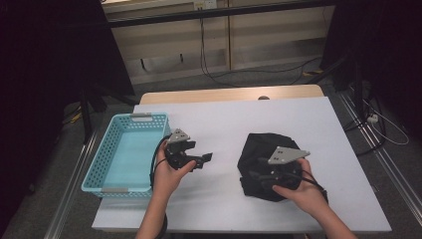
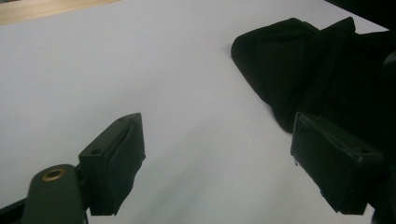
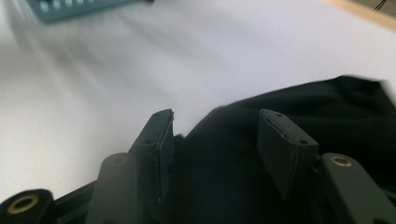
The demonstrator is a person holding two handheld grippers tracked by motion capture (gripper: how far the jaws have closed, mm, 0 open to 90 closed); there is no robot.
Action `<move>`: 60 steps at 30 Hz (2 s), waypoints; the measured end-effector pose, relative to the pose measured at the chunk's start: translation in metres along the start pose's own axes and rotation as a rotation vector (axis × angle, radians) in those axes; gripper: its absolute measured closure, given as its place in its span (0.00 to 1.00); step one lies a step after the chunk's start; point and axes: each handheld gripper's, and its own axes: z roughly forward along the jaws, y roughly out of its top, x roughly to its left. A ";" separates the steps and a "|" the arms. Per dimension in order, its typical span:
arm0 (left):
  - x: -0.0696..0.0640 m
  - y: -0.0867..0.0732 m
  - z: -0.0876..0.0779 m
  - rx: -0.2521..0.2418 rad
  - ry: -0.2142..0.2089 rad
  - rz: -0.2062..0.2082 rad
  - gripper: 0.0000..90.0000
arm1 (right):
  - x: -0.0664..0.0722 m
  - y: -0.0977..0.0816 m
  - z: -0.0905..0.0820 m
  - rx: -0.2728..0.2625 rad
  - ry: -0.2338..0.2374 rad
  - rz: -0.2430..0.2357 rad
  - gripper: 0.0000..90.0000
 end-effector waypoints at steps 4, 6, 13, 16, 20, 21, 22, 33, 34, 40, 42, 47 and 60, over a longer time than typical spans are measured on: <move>-0.001 0.000 0.002 0.007 -0.004 0.004 0.20 | 0.006 -0.007 0.017 0.057 0.003 -0.013 0.44; -0.001 0.000 0.003 0.009 -0.006 0.008 0.20 | 0.007 -0.010 0.023 0.077 0.002 -0.008 0.42; 0.000 0.001 0.000 0.000 -0.005 -0.004 0.20 | 0.005 -0.019 0.034 0.150 -0.010 -0.019 0.49; 0.000 0.001 0.000 -0.003 -0.006 -0.007 0.20 | 0.001 -0.021 0.032 0.150 0.003 -0.011 0.66; -0.001 0.001 0.001 -0.002 -0.009 -0.008 0.20 | -0.001 -0.021 0.029 0.145 0.006 -0.010 0.85; -0.001 0.001 0.001 -0.005 -0.010 -0.010 0.20 | -0.001 -0.021 0.028 0.145 0.002 -0.012 0.88; 0.000 0.001 0.002 -0.006 -0.011 -0.008 0.20 | -0.001 -0.020 0.028 0.144 -0.002 -0.022 0.89; -0.001 0.005 0.010 0.001 -0.023 -0.003 0.20 | -0.011 -0.016 -0.005 0.054 -0.017 0.033 0.92; -0.001 0.006 0.011 0.003 -0.027 -0.005 0.20 | -0.014 -0.016 -0.011 0.039 -0.021 0.047 0.92; -0.006 0.012 0.021 0.009 -0.046 0.013 0.20 | -0.033 -0.022 -0.043 -0.049 -0.053 0.145 0.92; -0.009 0.014 0.026 0.010 -0.055 0.014 0.21 | -0.038 -0.026 -0.050 -0.059 -0.069 0.165 0.92; -0.015 0.019 0.040 0.015 -0.076 0.033 0.21 | -0.041 -0.035 -0.060 -0.054 -0.097 0.188 0.92; -0.023 0.028 0.086 0.025 -0.108 0.073 0.26 | -0.048 -0.052 -0.073 -0.043 -0.133 0.244 0.92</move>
